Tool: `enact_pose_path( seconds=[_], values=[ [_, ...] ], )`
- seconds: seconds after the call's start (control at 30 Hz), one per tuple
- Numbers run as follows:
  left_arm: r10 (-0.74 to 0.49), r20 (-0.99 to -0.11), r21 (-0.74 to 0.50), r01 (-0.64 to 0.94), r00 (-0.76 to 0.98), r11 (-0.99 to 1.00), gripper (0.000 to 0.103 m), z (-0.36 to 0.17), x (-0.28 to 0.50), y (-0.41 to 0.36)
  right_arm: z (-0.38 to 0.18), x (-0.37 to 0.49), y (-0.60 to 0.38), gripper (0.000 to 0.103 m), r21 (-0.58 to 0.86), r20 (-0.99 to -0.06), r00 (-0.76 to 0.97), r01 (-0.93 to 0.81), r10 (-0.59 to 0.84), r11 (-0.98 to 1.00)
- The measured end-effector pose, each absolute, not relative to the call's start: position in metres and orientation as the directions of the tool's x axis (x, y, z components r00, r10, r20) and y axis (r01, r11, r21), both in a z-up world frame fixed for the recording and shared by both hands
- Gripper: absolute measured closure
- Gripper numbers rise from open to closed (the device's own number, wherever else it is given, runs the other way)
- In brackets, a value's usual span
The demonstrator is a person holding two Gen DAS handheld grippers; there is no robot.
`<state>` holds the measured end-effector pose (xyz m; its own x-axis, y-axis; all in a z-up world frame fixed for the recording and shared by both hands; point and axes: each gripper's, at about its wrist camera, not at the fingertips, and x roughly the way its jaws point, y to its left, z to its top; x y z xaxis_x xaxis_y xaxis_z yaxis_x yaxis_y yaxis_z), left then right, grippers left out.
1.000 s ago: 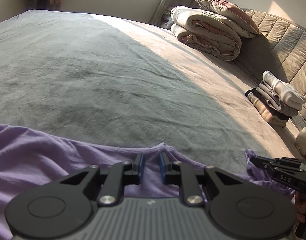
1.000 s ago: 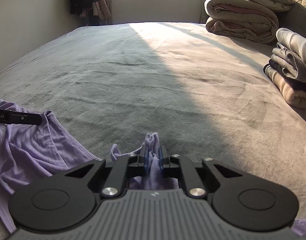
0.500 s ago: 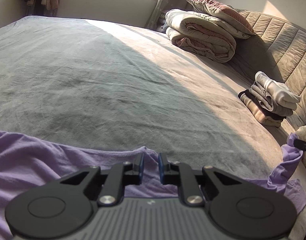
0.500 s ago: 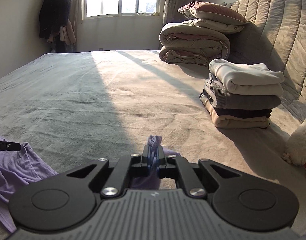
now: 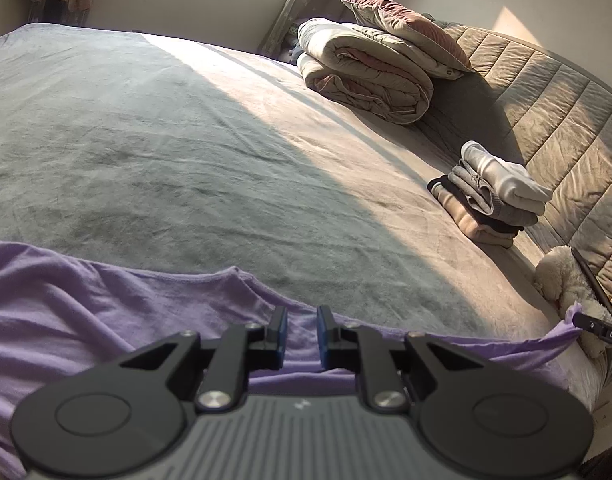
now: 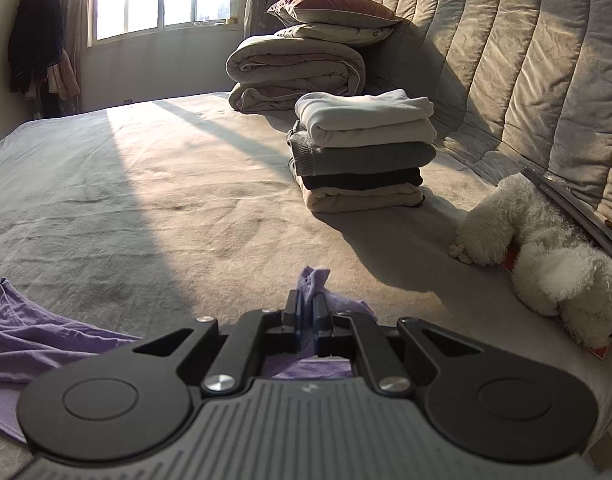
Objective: Fold clothes
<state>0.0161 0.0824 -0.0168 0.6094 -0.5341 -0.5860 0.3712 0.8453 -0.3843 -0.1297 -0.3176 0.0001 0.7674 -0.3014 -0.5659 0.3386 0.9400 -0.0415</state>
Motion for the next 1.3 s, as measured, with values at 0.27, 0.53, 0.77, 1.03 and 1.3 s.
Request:
enact_pose_path(
  seconds=[0.27, 0.53, 0.77, 1.03, 1.3],
  values=[
    [-0.479, -0.589, -0.386, 0.295, 0.651, 0.874, 0.089, -0.02, 0.018, 0.09, -0.039, -0.145, -0.353, 0.098, 0.023, -0.667, 0.683, 0.419, -0.299, 0.908],
    [-0.359, -0.627, -0.311, 0.2, 0.691, 0.929, 0.088, -0.024, 0.012, 0.116, -0.021, -0.14, -0.358, 0.059, 0.168, -0.646, 0.755, 0.286, -0.114, 0.943],
    [-0.357, -0.629, -0.318, 0.19, 0.691, 0.929, 0.088, -0.033, 0.016, 0.14, -0.021, -0.076, -0.291, 0.059, 0.461, -0.586, 0.714, -0.095, 0.383, 0.882],
    [-0.357, -0.616, -0.346, 0.165, 0.702, 0.923, 0.088, -0.035, 0.011, 0.176, -0.052, 0.017, -0.195, 0.059, 0.628, -0.55, 0.531, -0.247, 0.645, 0.738],
    [-0.321, -0.625, -0.352, 0.11, 0.711, 0.93, 0.088, -0.042, 0.01, 0.208, -0.079, 0.068, -0.153, 0.063, 0.722, -0.531, 0.415, -0.234, 0.738, 0.651]
  ],
)
